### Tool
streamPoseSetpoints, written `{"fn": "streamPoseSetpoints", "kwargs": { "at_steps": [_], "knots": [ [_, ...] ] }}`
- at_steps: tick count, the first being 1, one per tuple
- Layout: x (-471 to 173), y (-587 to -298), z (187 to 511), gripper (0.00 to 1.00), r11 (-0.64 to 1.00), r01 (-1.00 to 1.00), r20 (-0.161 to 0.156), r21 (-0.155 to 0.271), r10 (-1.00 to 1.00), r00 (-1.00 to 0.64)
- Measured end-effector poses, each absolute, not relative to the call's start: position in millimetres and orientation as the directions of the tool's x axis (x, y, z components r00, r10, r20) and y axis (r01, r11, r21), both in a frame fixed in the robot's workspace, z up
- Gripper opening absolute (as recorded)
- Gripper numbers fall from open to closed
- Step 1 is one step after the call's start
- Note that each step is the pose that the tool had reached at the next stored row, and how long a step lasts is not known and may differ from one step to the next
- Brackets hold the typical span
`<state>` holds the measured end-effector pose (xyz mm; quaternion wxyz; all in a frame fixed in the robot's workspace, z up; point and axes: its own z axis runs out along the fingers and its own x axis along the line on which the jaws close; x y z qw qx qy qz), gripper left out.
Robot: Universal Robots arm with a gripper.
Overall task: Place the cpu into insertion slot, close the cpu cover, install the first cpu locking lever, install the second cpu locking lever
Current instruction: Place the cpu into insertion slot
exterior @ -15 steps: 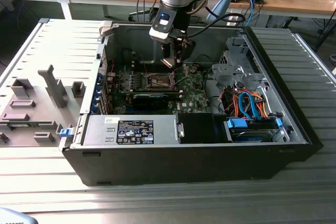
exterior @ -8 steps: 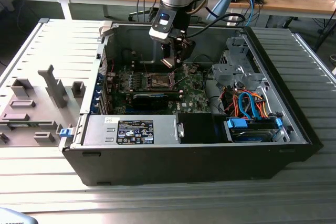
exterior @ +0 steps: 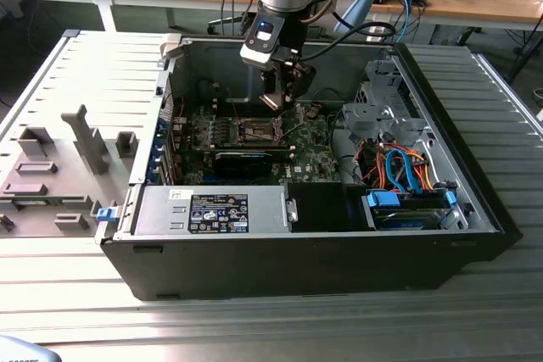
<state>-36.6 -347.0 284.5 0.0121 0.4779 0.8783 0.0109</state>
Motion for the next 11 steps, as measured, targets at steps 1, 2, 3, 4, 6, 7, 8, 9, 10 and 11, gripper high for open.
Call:
{"fn": "streamPoseSetpoints", "kwargs": {
  "at_steps": [1,2,3,4,6,7,8,9,10,11],
  "knots": [
    [-36.6,-346.9,284.5,0.55,0.542,0.840,-0.011,0.031,0.840,-0.542],
    [-36.6,-347.0,284.5,0.55,0.541,0.841,-0.011,0.031,0.841,-0.541],
    [-36.6,-347.0,284.5,0.55,0.540,0.841,-0.011,0.031,0.841,-0.540],
    [-36.6,-347.0,284.5,0.55,0.540,0.841,-0.011,0.031,0.842,-0.540],
    [-36.6,-346.9,284.5,0.55,0.538,0.842,-0.011,0.031,0.843,-0.538],
    [-36.6,-346.9,284.4,0.55,0.537,0.843,-0.011,0.031,0.843,-0.537],
    [-36.6,-347.0,284.4,0.55,0.537,0.843,-0.011,0.031,0.844,-0.537],
    [-36.6,-347.0,284.4,0.55,0.536,0.844,-0.011,0.031,0.844,-0.536],
    [-36.6,-347.0,284.4,0.55,0.535,0.844,-0.011,0.031,0.845,-0.535],
    [-36.6,-347.0,284.4,0.55,0.534,0.845,-0.011,0.031,0.845,-0.534]
  ]
}}
